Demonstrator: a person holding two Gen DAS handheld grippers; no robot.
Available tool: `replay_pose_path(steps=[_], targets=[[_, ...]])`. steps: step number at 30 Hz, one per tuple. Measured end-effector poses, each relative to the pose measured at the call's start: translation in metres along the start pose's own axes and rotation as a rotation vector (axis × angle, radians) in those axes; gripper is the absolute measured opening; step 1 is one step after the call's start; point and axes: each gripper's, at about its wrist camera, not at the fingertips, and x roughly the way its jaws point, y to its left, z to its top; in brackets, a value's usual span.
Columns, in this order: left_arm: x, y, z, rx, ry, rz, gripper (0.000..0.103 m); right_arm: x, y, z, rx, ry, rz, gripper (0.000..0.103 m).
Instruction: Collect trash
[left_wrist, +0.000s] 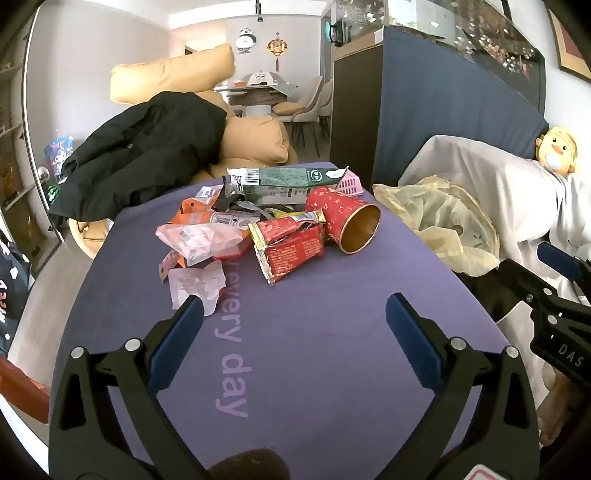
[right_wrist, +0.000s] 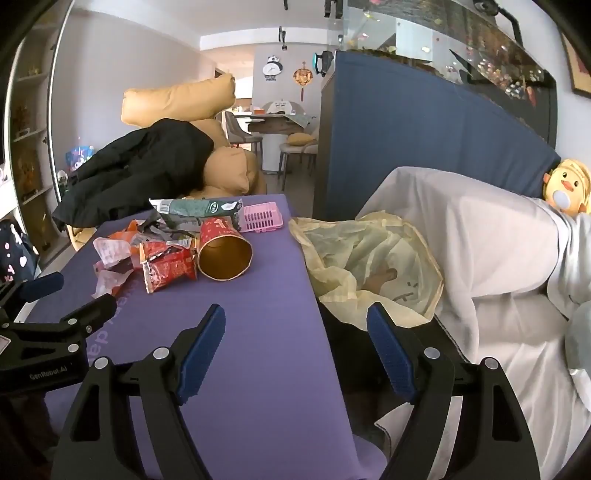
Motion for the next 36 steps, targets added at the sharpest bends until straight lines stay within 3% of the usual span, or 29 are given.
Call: replay_pose_path(steps=[36], targets=[[0.0041, 0.0025, 0.0000, -0.002, 0.001, -0.007, 0.095, -0.0008, 0.0006, -0.0001, 0.007, 0.001, 0.005, 0.075]])
